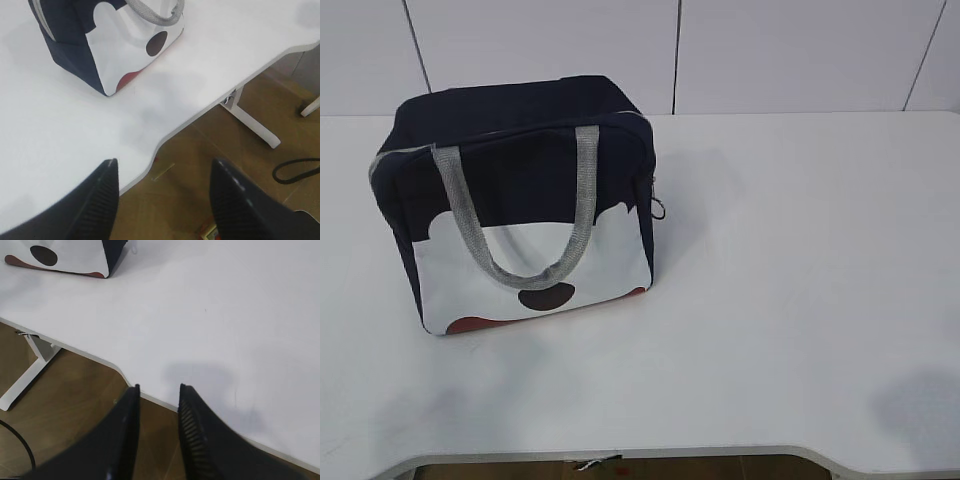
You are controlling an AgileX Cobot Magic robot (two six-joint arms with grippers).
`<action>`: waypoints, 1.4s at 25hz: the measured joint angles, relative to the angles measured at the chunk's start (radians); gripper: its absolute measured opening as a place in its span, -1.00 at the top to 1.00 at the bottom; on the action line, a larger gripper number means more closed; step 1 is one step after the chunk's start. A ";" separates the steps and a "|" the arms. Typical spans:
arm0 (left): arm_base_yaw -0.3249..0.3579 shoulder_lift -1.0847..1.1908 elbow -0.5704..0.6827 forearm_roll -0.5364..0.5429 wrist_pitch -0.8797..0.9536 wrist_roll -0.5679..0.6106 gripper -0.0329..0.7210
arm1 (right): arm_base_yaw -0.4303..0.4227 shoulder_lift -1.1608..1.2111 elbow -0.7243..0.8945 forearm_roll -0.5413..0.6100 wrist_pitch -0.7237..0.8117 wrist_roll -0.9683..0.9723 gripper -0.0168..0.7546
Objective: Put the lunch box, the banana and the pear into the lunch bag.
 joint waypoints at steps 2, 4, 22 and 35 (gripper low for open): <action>0.000 0.000 0.004 0.002 -0.012 0.000 -0.24 | 0.000 0.000 0.000 0.000 0.000 0.002 0.34; 0.000 0.000 0.008 0.002 -0.014 0.000 -0.23 | 0.000 0.000 0.000 0.000 0.000 0.002 0.34; 0.474 0.000 0.008 0.007 -0.016 0.002 -0.23 | -0.391 0.000 0.000 -0.019 0.004 0.002 0.34; 0.519 0.000 0.008 0.016 -0.016 0.002 -0.21 | -0.410 0.000 0.002 -0.019 0.004 0.002 0.34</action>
